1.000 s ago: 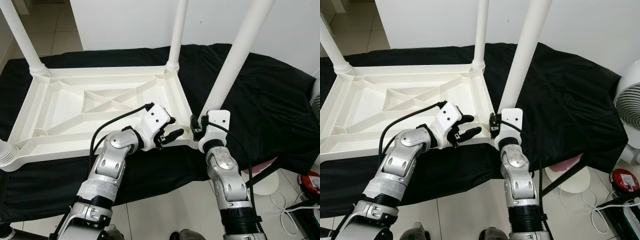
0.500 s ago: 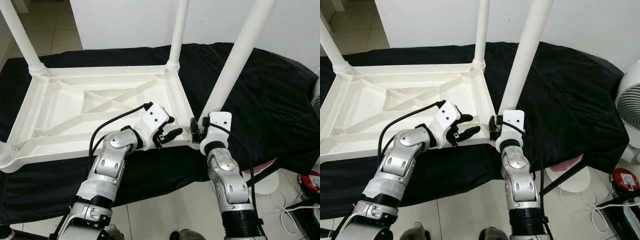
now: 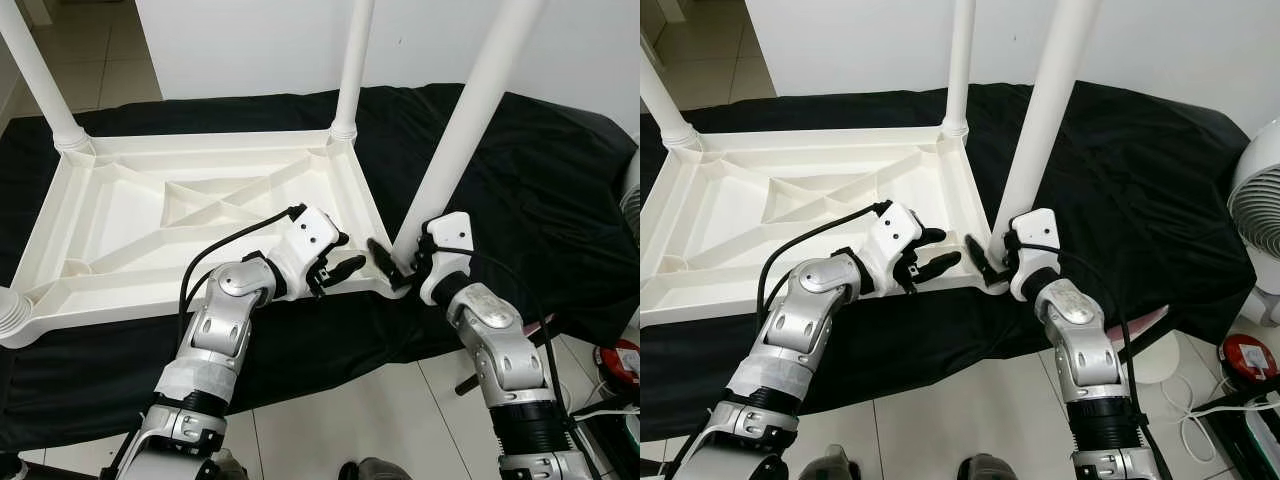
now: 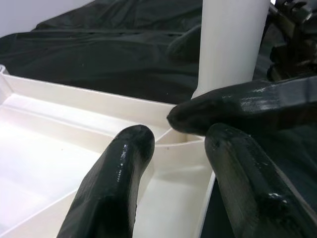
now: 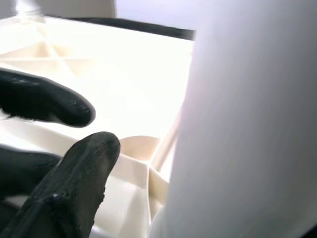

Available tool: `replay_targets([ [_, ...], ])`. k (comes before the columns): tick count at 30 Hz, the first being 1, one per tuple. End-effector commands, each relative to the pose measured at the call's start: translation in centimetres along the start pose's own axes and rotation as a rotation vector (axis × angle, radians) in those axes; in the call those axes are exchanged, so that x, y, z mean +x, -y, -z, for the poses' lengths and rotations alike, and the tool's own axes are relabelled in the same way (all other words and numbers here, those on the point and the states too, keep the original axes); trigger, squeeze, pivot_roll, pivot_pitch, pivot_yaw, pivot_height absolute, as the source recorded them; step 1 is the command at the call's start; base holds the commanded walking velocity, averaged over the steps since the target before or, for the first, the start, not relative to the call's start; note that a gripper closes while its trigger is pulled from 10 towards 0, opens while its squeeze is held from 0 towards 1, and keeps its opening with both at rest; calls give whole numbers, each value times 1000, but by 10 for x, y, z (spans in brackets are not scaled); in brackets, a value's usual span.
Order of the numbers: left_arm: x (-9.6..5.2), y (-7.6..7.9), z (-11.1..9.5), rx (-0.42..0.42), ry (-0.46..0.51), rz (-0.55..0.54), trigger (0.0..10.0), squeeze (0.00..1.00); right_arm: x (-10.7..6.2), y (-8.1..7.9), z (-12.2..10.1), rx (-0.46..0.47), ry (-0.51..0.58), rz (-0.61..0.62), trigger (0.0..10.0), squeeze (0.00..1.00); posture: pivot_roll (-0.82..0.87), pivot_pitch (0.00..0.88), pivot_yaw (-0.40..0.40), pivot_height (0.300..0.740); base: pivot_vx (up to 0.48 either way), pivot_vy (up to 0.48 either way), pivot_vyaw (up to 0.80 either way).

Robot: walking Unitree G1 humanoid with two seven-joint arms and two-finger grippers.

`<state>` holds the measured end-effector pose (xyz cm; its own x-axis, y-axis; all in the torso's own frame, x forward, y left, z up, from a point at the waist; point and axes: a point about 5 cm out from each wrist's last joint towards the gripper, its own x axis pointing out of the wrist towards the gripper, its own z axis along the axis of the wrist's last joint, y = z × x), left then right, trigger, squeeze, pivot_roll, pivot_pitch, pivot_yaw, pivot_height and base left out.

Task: Building children table

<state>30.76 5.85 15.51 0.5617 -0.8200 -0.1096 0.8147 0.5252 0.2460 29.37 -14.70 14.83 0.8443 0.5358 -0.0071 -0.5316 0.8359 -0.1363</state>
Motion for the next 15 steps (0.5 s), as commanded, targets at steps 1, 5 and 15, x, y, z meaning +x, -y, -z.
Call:
replay_targets([
  [1, 0, -11, 1, -3, -6, -222, 10000, 0, 3, -4, -3, -22, 17, -89, 10000, 0, 35, 0, -37, 740, 0, 0, 0],
  [5, 0, -11, 0, 6, -9, -214, 10000, 0, 7, 1, -5, -89, 14, -231, 10000, 0, 35, 0, -26, 740, 0, 0, 0],
  [15, -3, -8, 2, 15, -12, -189, 10000, 0, 5, 16, 6, -97, -59, -299, 0, 0, 51, 0, -28, 740, 0, 0, 0],
])
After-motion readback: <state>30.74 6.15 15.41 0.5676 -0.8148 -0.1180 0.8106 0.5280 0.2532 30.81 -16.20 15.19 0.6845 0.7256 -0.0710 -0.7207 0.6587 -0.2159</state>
